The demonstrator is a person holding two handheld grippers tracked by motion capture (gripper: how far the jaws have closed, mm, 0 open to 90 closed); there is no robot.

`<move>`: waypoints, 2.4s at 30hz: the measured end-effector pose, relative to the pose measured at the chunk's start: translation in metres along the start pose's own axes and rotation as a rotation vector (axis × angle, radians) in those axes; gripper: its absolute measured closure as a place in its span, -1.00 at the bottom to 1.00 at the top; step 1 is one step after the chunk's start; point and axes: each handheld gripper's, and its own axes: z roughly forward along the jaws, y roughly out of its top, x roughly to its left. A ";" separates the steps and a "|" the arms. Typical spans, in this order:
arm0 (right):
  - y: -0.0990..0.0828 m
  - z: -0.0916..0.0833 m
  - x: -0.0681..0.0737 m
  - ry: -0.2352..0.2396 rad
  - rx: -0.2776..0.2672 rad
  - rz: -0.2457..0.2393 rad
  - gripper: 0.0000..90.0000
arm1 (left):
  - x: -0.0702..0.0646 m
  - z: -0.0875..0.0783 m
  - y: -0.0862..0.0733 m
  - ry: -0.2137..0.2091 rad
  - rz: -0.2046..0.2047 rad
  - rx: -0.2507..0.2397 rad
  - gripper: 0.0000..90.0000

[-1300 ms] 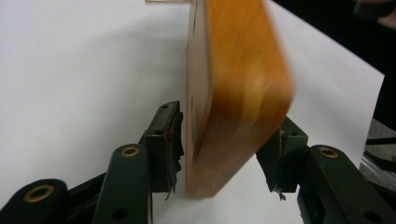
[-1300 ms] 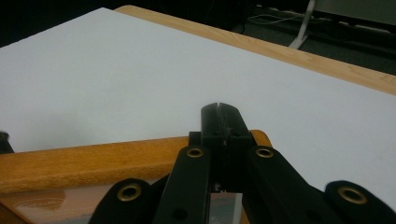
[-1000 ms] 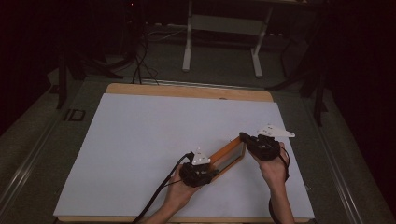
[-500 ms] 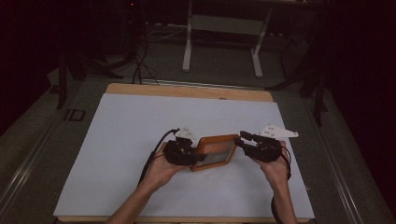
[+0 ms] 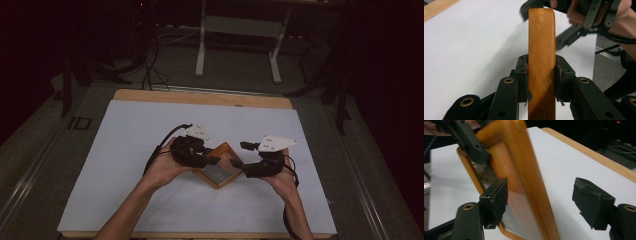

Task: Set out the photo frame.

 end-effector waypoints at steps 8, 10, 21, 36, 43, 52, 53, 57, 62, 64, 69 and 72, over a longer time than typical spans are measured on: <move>-0.001 0.022 0.003 0.104 0.032 -0.021 -0.38 | 0.001 0.002 0.000 -0.037 0.051 -0.016 0.52; -0.001 0.025 0.005 0.129 0.049 -0.034 -0.26 | 0.004 0.003 0.000 -0.041 0.043 -0.021 0.52; -0.003 0.016 0.005 0.142 0.053 -0.047 0.27 | 0.013 0.001 -0.007 -0.031 -0.010 -0.065 0.36; -0.006 0.009 0.005 0.152 0.056 -0.044 0.50 | 0.028 -0.014 -0.031 -0.015 -0.156 -0.183 -0.04; -0.010 0.005 0.003 0.142 0.062 -0.038 0.49 | 0.034 -0.017 -0.048 0.026 -0.207 -0.198 -0.11; -0.014 0.000 0.002 0.134 0.071 -0.045 0.49 | 0.032 0.001 -0.068 0.041 -0.239 -0.212 -0.21; -0.015 -0.001 0.002 0.134 0.073 -0.047 0.49 | 0.031 0.004 -0.070 0.042 -0.238 -0.208 -0.21; -0.016 -0.003 0.003 0.129 0.079 -0.049 0.49 | 0.026 0.014 -0.074 0.023 -0.225 -0.194 -0.22; -0.017 -0.004 0.003 0.127 0.077 -0.048 0.49 | 0.024 0.025 -0.078 0.019 -0.217 -0.175 -0.22; -0.017 -0.004 0.004 0.126 0.077 -0.049 0.49 | 0.023 0.029 -0.079 0.003 -0.213 -0.179 -0.19; -0.018 -0.004 0.004 0.127 0.072 -0.052 0.49 | 0.016 0.044 -0.079 -0.002 -0.176 -0.141 -0.17; -0.019 -0.005 0.004 0.129 0.070 -0.053 0.49 | 0.015 0.051 -0.079 -0.003 -0.162 -0.123 -0.14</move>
